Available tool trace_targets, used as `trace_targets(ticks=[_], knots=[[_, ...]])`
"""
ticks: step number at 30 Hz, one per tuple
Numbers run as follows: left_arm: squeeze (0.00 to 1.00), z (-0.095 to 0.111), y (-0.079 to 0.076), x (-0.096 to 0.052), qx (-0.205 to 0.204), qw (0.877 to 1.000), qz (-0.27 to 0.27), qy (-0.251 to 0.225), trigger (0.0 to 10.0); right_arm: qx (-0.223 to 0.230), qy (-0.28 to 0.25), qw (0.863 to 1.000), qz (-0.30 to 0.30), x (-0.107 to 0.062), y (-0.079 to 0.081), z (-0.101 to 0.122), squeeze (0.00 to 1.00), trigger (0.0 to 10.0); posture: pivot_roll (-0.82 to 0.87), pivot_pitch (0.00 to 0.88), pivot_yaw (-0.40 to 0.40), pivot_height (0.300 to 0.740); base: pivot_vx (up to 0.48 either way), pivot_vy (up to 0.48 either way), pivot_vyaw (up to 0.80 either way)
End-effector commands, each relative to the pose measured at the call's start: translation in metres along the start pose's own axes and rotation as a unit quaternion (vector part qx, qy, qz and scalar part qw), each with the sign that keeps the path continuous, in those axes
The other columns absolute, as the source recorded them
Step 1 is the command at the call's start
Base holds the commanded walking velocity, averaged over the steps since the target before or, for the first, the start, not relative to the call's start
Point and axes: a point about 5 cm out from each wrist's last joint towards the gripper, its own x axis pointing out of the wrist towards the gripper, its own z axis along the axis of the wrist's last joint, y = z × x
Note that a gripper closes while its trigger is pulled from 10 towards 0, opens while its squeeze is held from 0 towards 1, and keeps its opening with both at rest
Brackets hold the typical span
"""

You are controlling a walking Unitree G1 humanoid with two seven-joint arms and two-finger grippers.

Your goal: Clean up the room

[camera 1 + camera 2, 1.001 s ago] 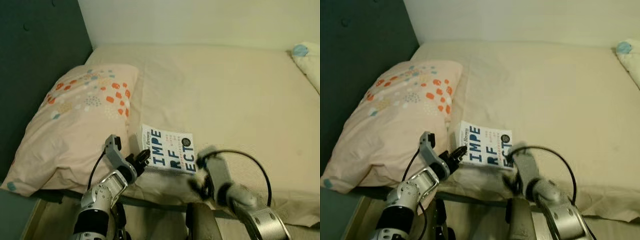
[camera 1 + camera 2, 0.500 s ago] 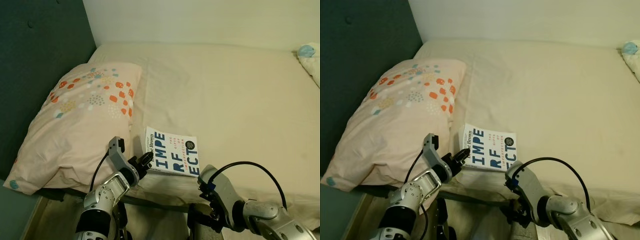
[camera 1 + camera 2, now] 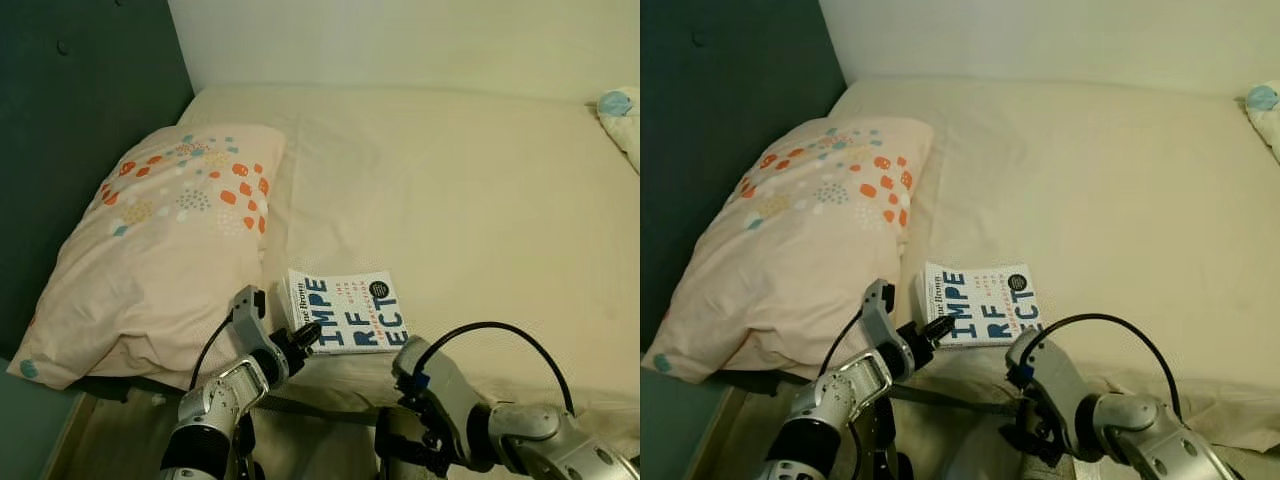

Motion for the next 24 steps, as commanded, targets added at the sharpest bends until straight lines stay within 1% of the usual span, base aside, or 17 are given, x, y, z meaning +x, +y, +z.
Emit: trace_targets(ticks=[1, 3, 4, 6, 7, 8, 9, 13, 16, 17, 19, 20, 21, 22, 23, 24], knots=[[0.00, -0.009, 0.000, 0.001, 0.006, 1.000, 0.006, 0.011, 10.0, 0.001, 0.003, 1.000, 0.013, 0.001, 0.005, -0.002, 0.00, 10.0, -0.11, 0.286, 0.023, 0.603, 0.000, 0.000, 0.00], [0.00, -0.008, 0.000, 0.001, 0.011, 1.000, 0.004, 0.009, 10.0, 0.001, 0.003, 1.000, 0.013, 0.001, 0.006, -0.002, 0.00, 10.0, -0.11, 0.286, 0.023, 0.603, 0.000, 0.000, 0.00], [1.00, -0.007, -0.001, 0.002, 0.015, 1.000, 0.003, 0.007, 10.0, 0.002, 0.003, 1.000, 0.012, 0.000, 0.006, -0.002, 0.00, 10.0, -0.11, 0.286, 0.025, 0.603, 0.000, 0.000, 0.00], [1.00, -0.007, -0.004, 0.005, 0.027, 1.000, -0.004, 0.011, 10.0, 0.004, 0.003, 1.000, 0.011, 0.000, 0.005, -0.001, 0.00, 10.0, -0.11, 0.287, 0.026, 0.603, 0.000, 0.000, 0.00], [0.98, -0.007, -0.006, 0.006, 0.031, 0.999, -0.006, 0.013, 10.0, 0.005, 0.003, 1.000, 0.012, 0.000, 0.006, -0.001, 0.00, 10.0, -0.11, 0.288, 0.026, 0.603, 0.000, 0.000, 0.00], [0.45, -0.008, -0.007, 0.007, 0.035, 0.999, -0.009, 0.016, 10.0, 0.005, 0.005, 1.000, 0.014, 0.000, 0.006, -0.002, 0.00, 10.0, -0.11, 0.288, 0.026, 0.603, 0.000, 0.000, 0.00], [0.00, -0.008, -0.008, 0.008, 0.040, 0.999, -0.014, 0.019, 10.0, 0.003, 0.008, 1.000, 0.017, -0.001, 0.007, -0.003, 0.00, 10.0, -0.11, 0.286, 0.027, 0.603, 0.000, 0.000, 0.00], [0.00, -0.008, -0.010, 0.009, 0.046, 0.999, -0.019, 0.022, 10.0, 0.003, 0.010, 1.000, 0.018, -0.001, 0.007, -0.003, 0.00, 10.0, -0.11, 0.287, 0.028, 0.603, 0.000, 0.000, 0.00], [0.00, -0.006, -0.017, 0.013, 0.077, 0.995, -0.044, 0.037, 10.0, 0.004, 0.014, 1.000, 0.019, -0.002, 0.007, -0.005, 0.00, 10.0, -0.11, 0.285, 0.031, 0.603, 0.000, 0.000, 0.00], [0.00, -0.006, -0.017, 0.013, 0.077, 0.995, -0.044, 0.037, 10.0, 0.004, 0.014, 1.000, 0.019, -0.002, 0.007, -0.005, 0.00, 10.0, -0.11, 0.285, 0.031, 0.603, 0.000, 0.000, 0.00], [0.00, -0.006, -0.020, 0.013, 0.104, 0.992, -0.057, 0.050, 10.0, 0.004, 0.015, 1.000, 0.020, -0.001, 0.007, -0.006, 0.00, 10.0, -0.11, 0.282, 0.032, 0.603, 0.000, 0.000, 0.00], [0.48, -0.006, -0.019, 0.012, 0.117, 0.990, -0.058, 0.056, 10.0, 0.005, 0.015, 1.000, 0.020, 0.000, 0.007, -0.006, 0.00, 10.0, -0.11, 0.280, 0.033, 0.603, 0.000, 0.000, 0.00], [0.48, -0.006, -0.019, 0.012, 0.117, 0.990, -0.058, 0.056, 10.0, 0.005, 0.015, 1.000, 0.020, 0.000, 0.007, -0.006, 0.00, 10.0, -0.11, 0.280, 0.033, 0.603, 0.000, 0.000, 0.00], [1.00, -0.006, -0.018, 0.012, 0.126, 0.989, -0.059, 0.058, 10.0, 0.006, 0.015, 1.000, 0.019, 0.001, 0.007, -0.006, 0.00, 10.0, -0.11, 0.278, 0.032, 0.603, 0.000, 0.000, 0.00], [1.00, -0.006, -0.018, 0.012, 0.126, 0.989, -0.059, 0.058, 10.0, 0.006, 0.015, 1.000, 0.019, 0.001, 0.007, -0.006, 0.00, 10.0, -0.11, 0.278, 0.032, 0.603, 0.000, 0.000, 0.00], [1.00, -0.005, -0.017, 0.012, 0.137, 0.987, -0.057, 0.059, 10.0, 0.006, 0.015, 1.000, 0.019, 0.001, 0.007, -0.006, 0.00, 10.0, -0.11, 0.278, 0.032, 0.603, 0.000, 0.000, 0.00]])
